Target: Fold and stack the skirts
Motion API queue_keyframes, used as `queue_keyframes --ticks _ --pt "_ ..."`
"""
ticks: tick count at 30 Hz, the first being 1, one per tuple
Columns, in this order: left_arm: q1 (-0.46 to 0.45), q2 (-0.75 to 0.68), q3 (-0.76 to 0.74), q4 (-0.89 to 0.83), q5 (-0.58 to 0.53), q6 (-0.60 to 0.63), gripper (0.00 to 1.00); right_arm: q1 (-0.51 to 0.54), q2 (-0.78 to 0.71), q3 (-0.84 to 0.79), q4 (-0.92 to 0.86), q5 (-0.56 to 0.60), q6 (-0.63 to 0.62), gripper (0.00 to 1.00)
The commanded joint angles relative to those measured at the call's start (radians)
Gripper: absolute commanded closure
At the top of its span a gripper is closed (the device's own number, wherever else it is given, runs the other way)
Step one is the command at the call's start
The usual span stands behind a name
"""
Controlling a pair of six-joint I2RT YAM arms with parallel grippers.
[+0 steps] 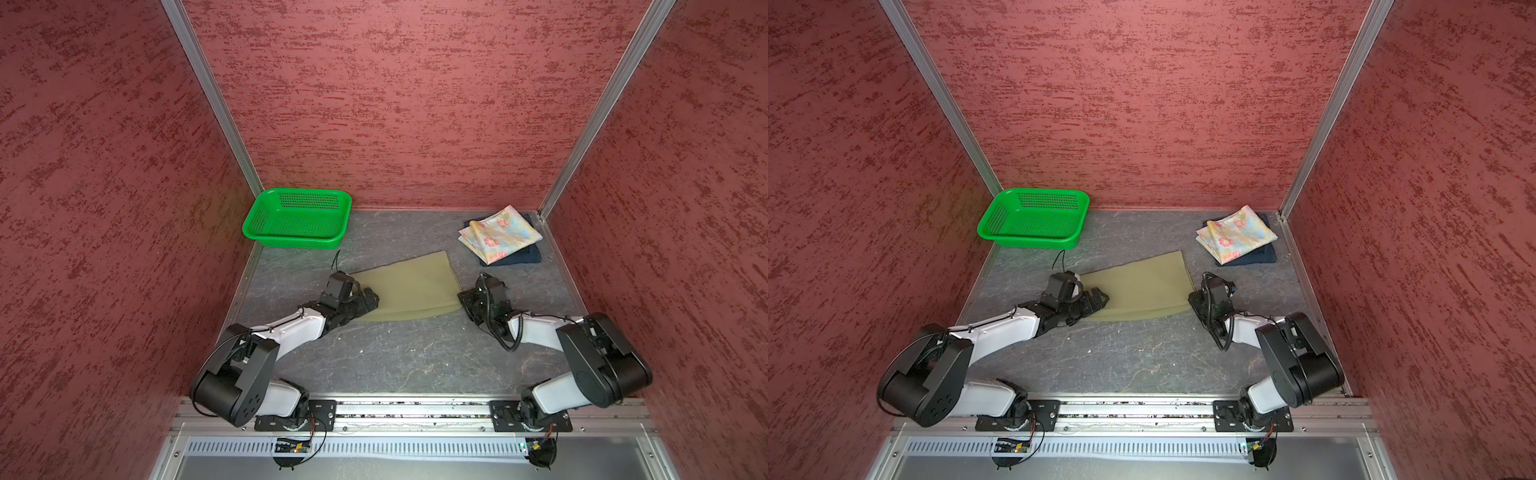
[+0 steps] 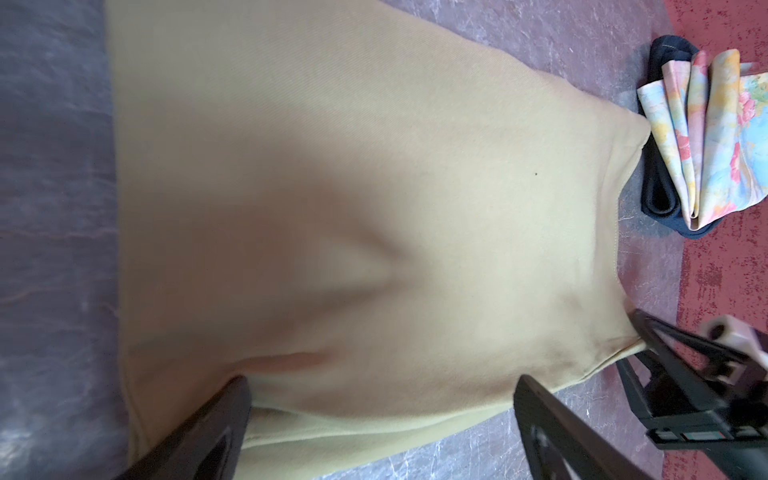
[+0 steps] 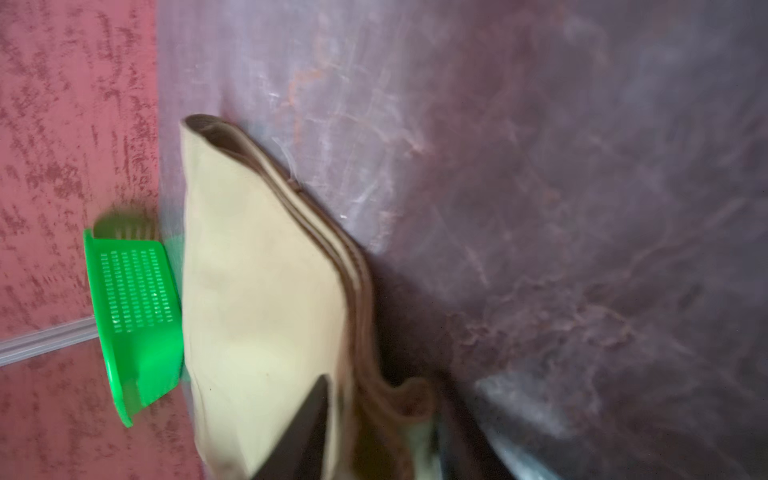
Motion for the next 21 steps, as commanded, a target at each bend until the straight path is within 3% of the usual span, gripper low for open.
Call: queue_keyframes --ticks 1,3,14,21 --pt "0.021 0.022 -0.027 -0.141 -0.012 0.011 0.00 -0.008 0.007 0.010 -0.054 0.017 0.000 0.89" --pt "0.032 0.030 -0.031 -0.138 -0.007 0.009 0.00 -0.008 -0.021 0.047 -0.108 0.053 -0.086 1.00" --pt "0.060 0.122 -0.042 -0.046 0.048 -0.014 0.00 0.046 -0.094 0.281 -0.362 0.117 -0.475 1.00" --pt "0.058 0.150 -0.042 -0.024 0.057 -0.016 0.00 0.136 -0.078 0.416 -0.448 0.194 -0.586 1.00"
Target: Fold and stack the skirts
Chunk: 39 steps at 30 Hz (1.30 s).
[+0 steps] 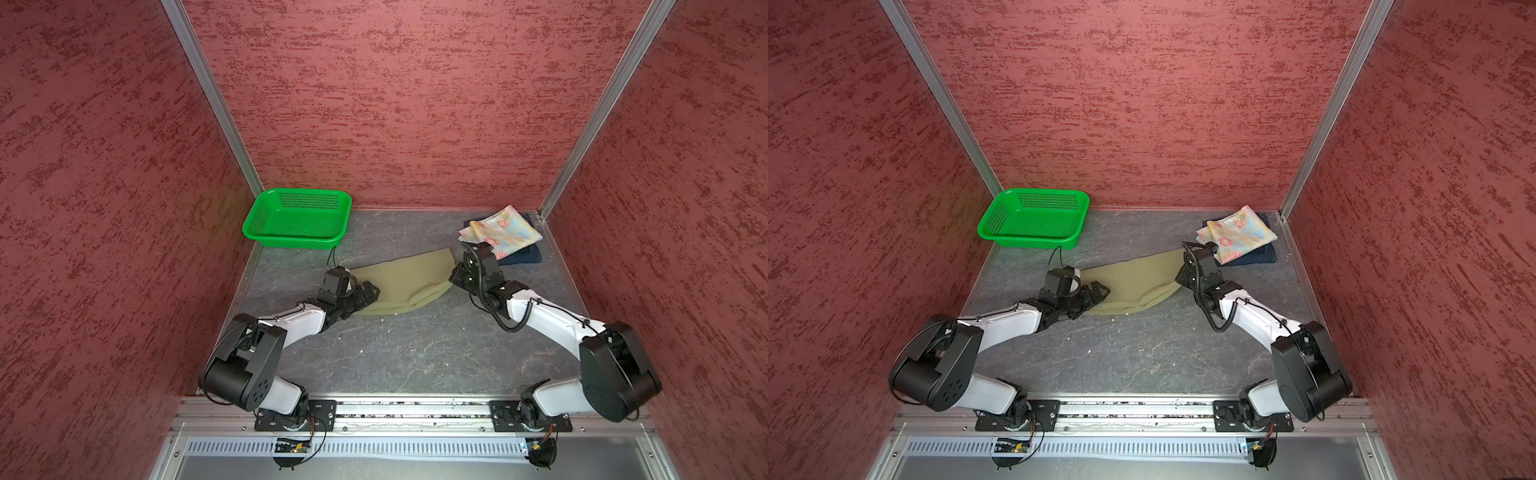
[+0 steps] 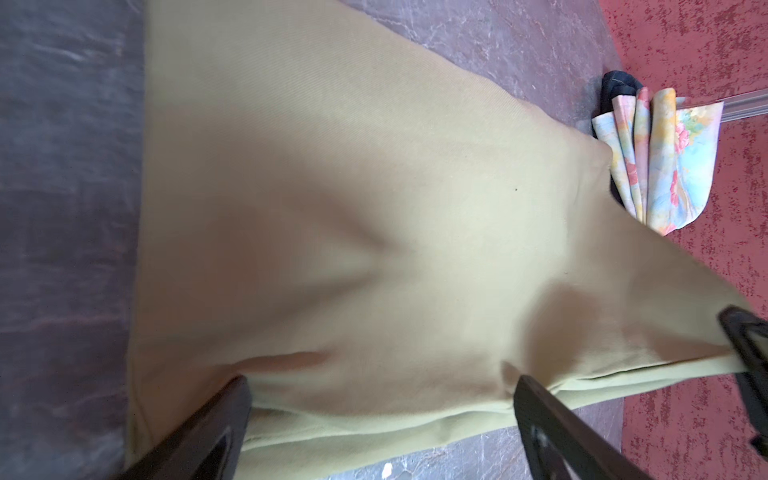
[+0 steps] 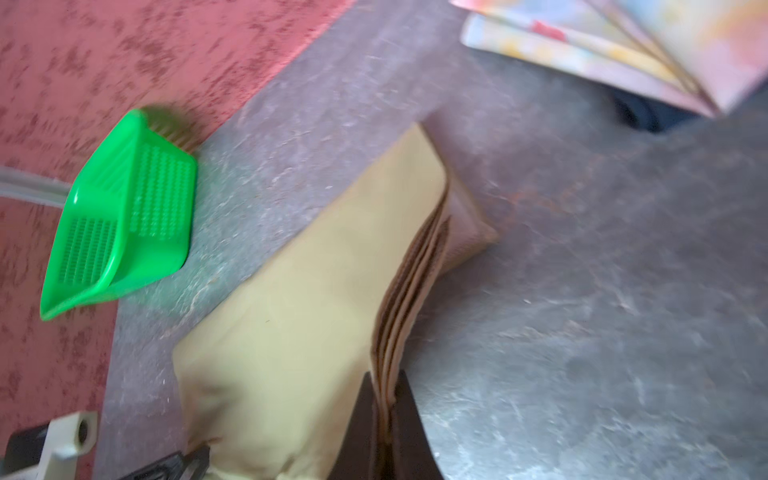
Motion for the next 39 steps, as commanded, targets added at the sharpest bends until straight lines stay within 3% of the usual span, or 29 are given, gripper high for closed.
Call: queue_keyframes --ticks 1,9,16,21,26,30,34,39 --pt "0.006 0.067 -0.056 -0.155 -0.022 -0.012 0.00 0.028 0.005 0.046 -0.080 0.075 -0.089 1.00" --pt "0.009 0.090 -0.059 -0.127 -0.013 -0.020 0.00 0.176 0.104 0.219 -0.069 0.072 -0.154 1.00" --pt "0.010 0.091 -0.060 -0.120 -0.014 -0.022 0.00 0.316 0.299 0.414 0.007 -0.053 -0.137 1.00" --pt "0.010 0.073 -0.085 -0.107 -0.011 -0.029 0.00 0.347 0.381 0.454 0.071 -0.164 -0.064 1.00" --pt "0.021 0.028 -0.125 -0.053 0.028 -0.031 0.00 0.332 0.345 0.414 0.079 -0.151 -0.063 1.00" --pt "0.041 -0.097 -0.187 0.082 0.098 -0.026 0.06 0.307 0.313 0.391 0.078 -0.146 -0.074 1.00" --pt "0.057 -0.297 -0.215 0.109 0.119 0.010 0.10 0.286 0.301 0.377 0.074 -0.146 -0.087 1.00" --pt "0.111 -0.519 -0.207 -0.044 0.078 0.040 0.10 0.271 0.302 0.362 0.075 -0.144 -0.101 1.00"
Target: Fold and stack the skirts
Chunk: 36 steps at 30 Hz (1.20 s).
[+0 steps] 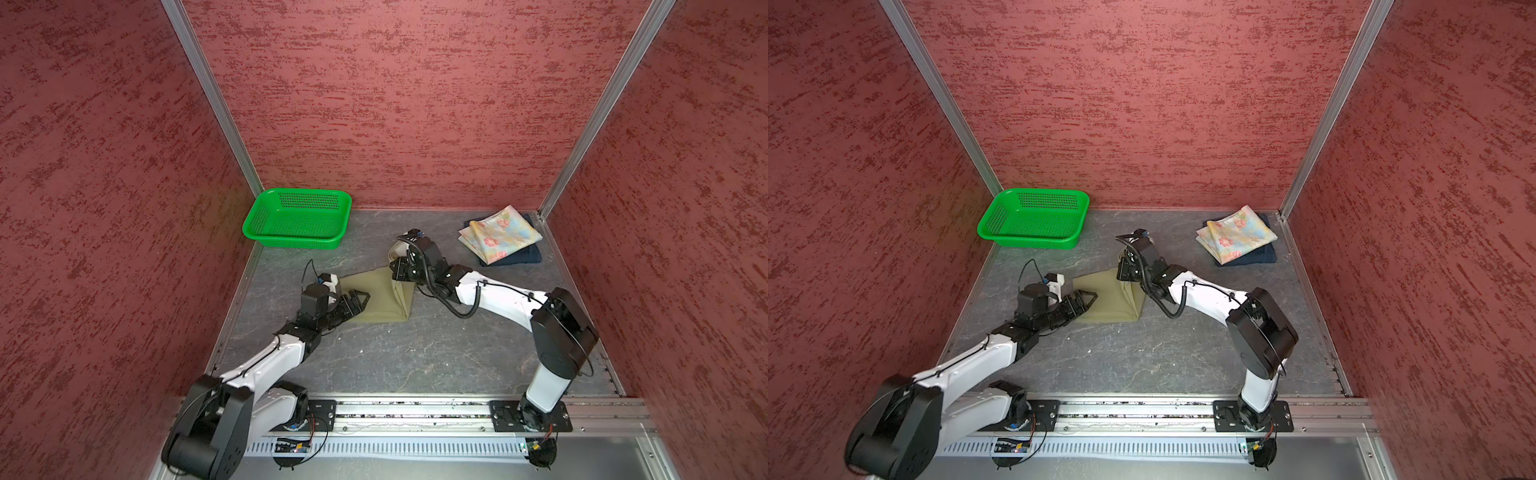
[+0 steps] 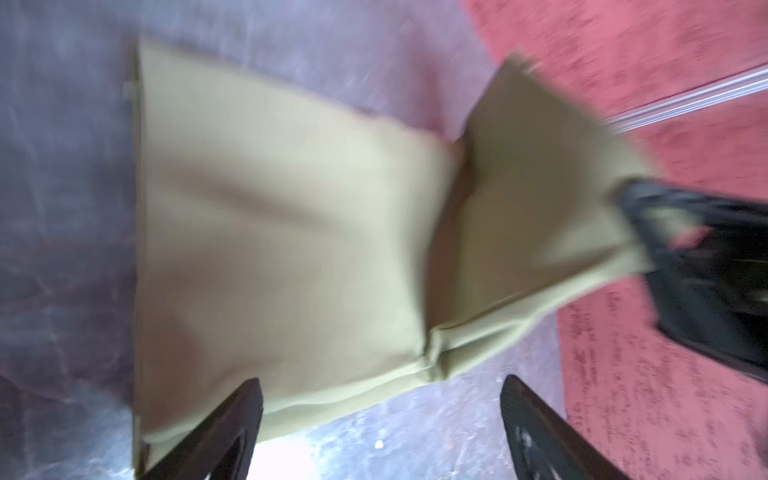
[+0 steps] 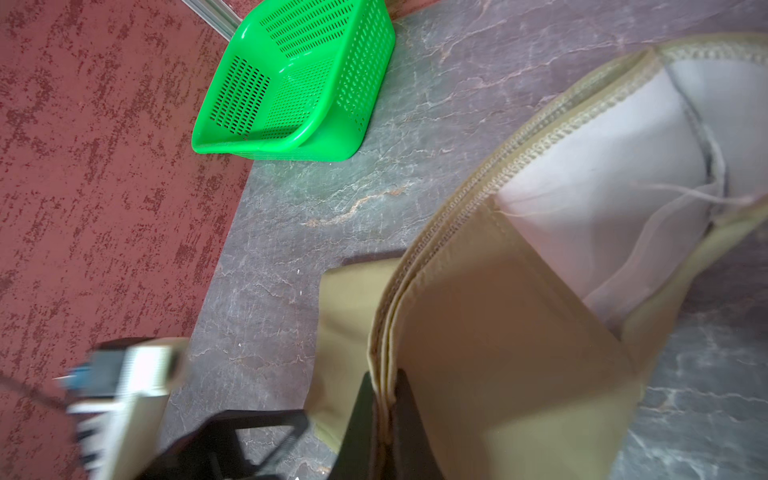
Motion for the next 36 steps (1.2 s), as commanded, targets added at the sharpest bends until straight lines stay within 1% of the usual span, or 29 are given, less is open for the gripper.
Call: queue_keyframes --ticks 1,4,6,8,11,14,16,17,22,23,24,30,36 --pt "0.043 -0.083 0.018 -0.135 -0.019 0.042 0.11 -0.008 -0.034 -0.020 0.026 -0.008 -0.020 1.00" --pt "0.080 -0.068 0.051 -0.269 -0.066 0.072 0.15 -0.008 -0.033 -0.031 0.032 -0.012 -0.021 1.00" --pt "0.122 -0.017 0.058 -0.318 -0.061 0.077 0.19 -0.008 -0.036 -0.034 0.030 -0.011 -0.024 1.00" --pt "0.160 0.048 0.058 -0.319 -0.036 0.079 0.20 -0.008 -0.036 -0.035 0.029 -0.012 -0.027 1.00" --pt "0.178 0.158 0.059 -0.269 0.018 0.089 0.26 -0.009 -0.029 -0.031 0.027 -0.020 -0.035 1.00" --pt "0.169 0.242 0.066 -0.211 0.048 0.083 0.38 -0.007 -0.022 -0.022 0.028 -0.037 -0.041 1.00" --pt "0.160 0.289 0.077 -0.187 0.057 0.081 0.43 -0.002 -0.015 -0.016 0.030 -0.045 -0.043 1.00" --pt "0.154 0.312 0.081 -0.173 0.064 0.080 0.48 0.002 -0.010 -0.010 0.027 -0.048 -0.046 1.00" --pt "0.133 0.393 0.091 -0.115 0.079 0.065 0.68 0.054 0.033 0.041 -0.001 -0.050 -0.064 1.00" --pt "0.132 0.405 0.091 -0.105 0.083 0.062 0.74 0.067 0.045 0.053 -0.005 -0.053 -0.063 1.00" --pt "0.130 0.414 0.091 -0.098 0.084 0.060 0.78 0.081 0.057 0.062 -0.003 -0.060 -0.060 1.00" --pt "0.126 0.431 0.081 -0.081 0.083 0.055 0.81 0.159 0.153 0.139 -0.018 -0.088 -0.049 1.00" --pt "0.126 0.440 0.066 -0.060 0.078 0.046 0.81 0.215 0.229 0.234 -0.044 -0.150 -0.047 1.00"
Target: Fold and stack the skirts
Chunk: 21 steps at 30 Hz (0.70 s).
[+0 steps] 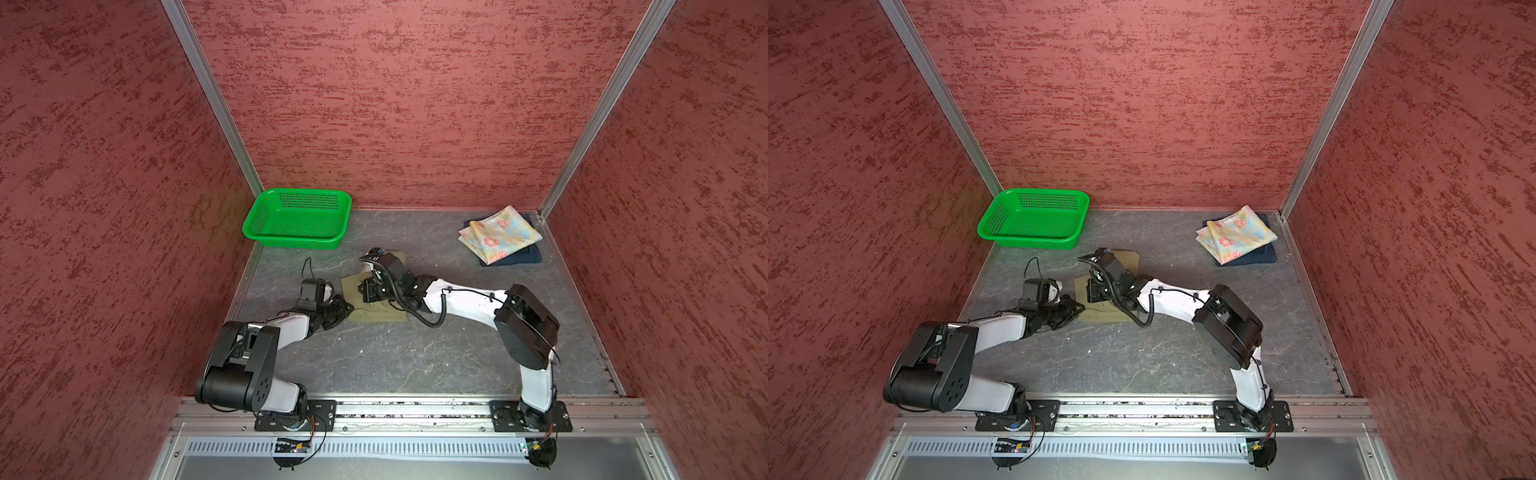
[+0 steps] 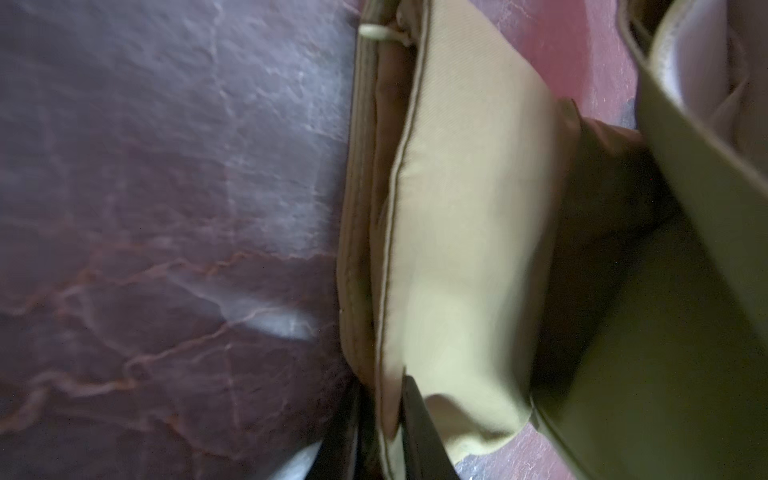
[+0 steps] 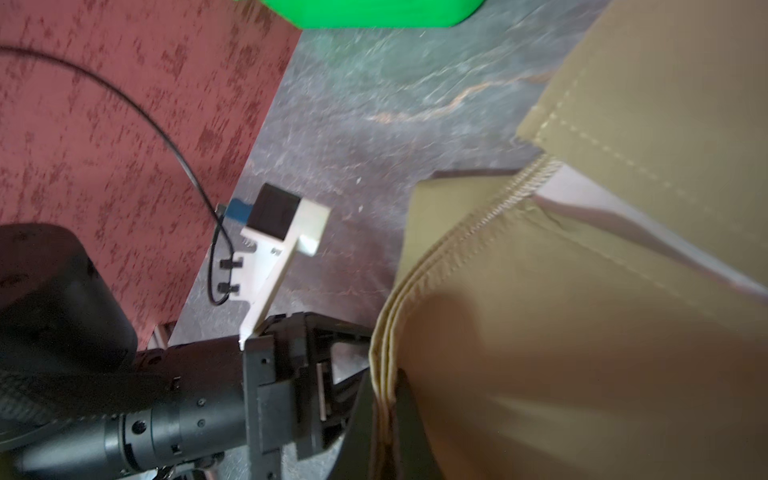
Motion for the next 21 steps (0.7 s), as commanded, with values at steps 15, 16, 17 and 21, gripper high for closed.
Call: queue_keyframes --ticks 15,16,17,21 --pt "-0.006 0.082 -0.045 0.062 0.006 -0.022 0.84 -0.042 -0.198 -0.094 0.015 0.009 0.042 0.42" --pt "-0.006 0.083 -0.046 0.063 0.005 -0.021 0.84 -0.055 -0.212 -0.111 0.011 0.039 0.051 0.42" --pt "-0.006 0.083 -0.047 0.064 0.006 -0.021 0.84 -0.071 -0.221 -0.122 0.001 0.069 0.067 0.42" --pt "-0.007 0.081 -0.049 0.067 0.013 -0.018 0.85 -0.127 -0.202 -0.099 -0.098 0.163 0.074 0.42"
